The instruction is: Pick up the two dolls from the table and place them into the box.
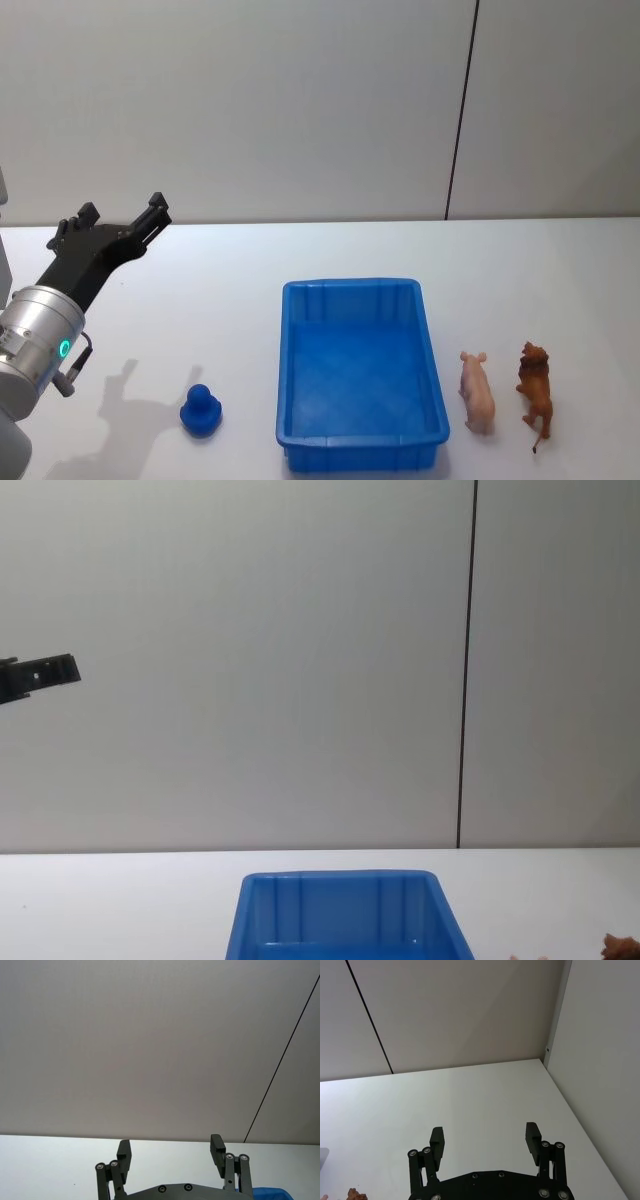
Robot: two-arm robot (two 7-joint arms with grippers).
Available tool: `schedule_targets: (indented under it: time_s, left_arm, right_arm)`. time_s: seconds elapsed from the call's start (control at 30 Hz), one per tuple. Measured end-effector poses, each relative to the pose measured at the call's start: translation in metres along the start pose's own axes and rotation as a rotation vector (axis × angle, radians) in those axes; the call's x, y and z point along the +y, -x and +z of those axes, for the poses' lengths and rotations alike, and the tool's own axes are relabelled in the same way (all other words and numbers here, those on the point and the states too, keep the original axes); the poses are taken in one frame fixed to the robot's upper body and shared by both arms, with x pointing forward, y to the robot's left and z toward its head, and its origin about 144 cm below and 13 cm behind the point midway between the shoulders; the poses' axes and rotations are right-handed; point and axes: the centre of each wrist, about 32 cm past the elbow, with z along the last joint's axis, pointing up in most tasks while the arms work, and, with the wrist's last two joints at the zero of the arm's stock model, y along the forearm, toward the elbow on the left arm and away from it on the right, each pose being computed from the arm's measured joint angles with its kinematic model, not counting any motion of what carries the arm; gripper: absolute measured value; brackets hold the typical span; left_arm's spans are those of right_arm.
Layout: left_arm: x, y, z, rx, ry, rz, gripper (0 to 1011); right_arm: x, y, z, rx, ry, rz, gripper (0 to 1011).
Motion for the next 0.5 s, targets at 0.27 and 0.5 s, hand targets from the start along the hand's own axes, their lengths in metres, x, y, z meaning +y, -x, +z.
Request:
schedule_targets:
  time_s: [0.27, 0.5]
  left_arm:
    - [0.0000, 0.0000, 0.0000, 0.000, 0.000, 0.000, 1001]
    - [0.0000, 0.0000, 0.0000, 0.000, 0.000, 0.000, 1001]
  right_arm:
    - [0.0000, 0.0000, 0.0000, 0.000, 0.000, 0.000, 1001]
    - [0.0000, 0.0000, 0.0000, 0.000, 0.000, 0.000, 1001]
